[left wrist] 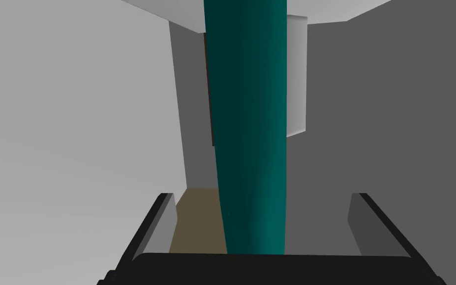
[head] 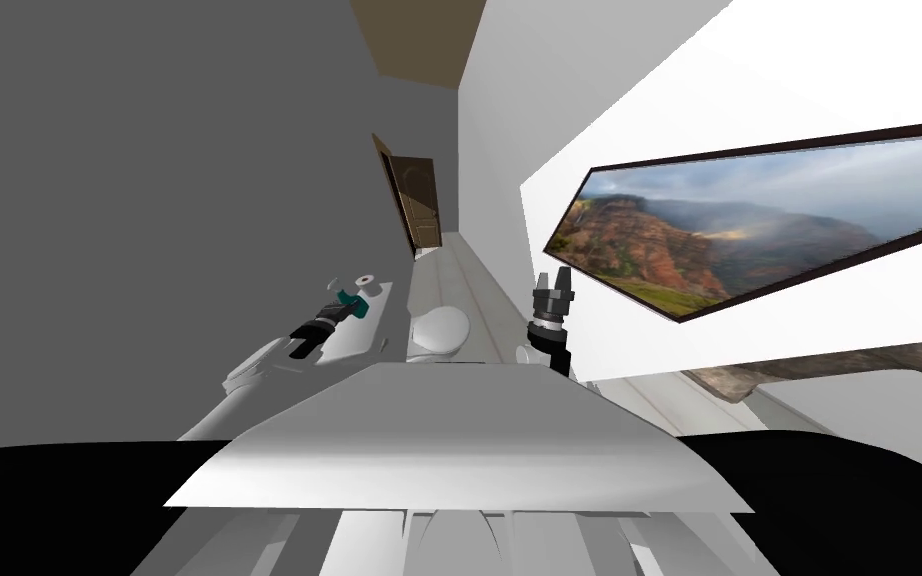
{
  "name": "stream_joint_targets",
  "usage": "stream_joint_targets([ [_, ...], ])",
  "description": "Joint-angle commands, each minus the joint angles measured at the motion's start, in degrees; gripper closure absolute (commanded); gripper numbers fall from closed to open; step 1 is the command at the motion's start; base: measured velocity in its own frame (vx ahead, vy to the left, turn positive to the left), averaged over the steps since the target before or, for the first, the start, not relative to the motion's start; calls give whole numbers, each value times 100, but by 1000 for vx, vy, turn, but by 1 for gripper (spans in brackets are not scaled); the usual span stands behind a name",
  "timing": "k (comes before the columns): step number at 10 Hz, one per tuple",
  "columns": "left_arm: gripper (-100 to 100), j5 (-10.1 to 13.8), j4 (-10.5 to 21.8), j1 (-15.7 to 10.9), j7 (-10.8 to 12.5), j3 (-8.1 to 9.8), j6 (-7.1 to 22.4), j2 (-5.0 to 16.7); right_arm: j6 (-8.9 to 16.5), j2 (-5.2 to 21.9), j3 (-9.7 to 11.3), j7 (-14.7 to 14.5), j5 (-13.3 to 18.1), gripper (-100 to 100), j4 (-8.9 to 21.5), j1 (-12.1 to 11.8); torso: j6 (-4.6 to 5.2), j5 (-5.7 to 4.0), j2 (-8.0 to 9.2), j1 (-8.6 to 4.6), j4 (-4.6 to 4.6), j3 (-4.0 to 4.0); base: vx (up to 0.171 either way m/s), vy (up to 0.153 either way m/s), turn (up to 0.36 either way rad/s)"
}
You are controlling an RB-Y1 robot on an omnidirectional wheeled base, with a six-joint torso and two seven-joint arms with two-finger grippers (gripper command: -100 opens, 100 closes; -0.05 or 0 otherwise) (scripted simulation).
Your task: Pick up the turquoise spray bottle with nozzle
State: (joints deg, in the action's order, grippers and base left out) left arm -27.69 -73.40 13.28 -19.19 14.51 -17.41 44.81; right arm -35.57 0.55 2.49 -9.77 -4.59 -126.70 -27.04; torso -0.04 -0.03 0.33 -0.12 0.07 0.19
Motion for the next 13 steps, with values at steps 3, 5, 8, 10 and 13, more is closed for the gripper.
stream_joint_targets([
  [3, -100, 9, 513, -38, -39, 39, -98, -1, 0, 0, -1, 0, 0, 0, 0, -1, -3, 3, -21, 9, -4, -12, -10, -7, 18],
  [5, -100, 81, 993, -346, -130, 147, -325, 115, 0, 0, 0, 0, 0, 0, 0, 1, 9, 0, -19, 2, -4, -11, -65, -30, -238],
  [8, -100, 152, 1419, -618, -221, 255, -552, 232, 0, 0, -1, 0, 0, 0, 0, -1, -3, 2, -17, 7, -3, -9, -46, -27, -72],
  [10, -100, 152, 1535, -653, -221, 255, -552, 232, 0, 0, 0, 0, 0, 0, 0, 0, 0, -2, -4, -4, 0, -2, -59, -29, -73],
  [13, -100, 224, 2108, -961, -312, 363, -778, 348, 0, 1, -1, 0, 0, 0, 0, -2, -3, 4, -26, 14, -6, -15, -27, -13, -60],
])
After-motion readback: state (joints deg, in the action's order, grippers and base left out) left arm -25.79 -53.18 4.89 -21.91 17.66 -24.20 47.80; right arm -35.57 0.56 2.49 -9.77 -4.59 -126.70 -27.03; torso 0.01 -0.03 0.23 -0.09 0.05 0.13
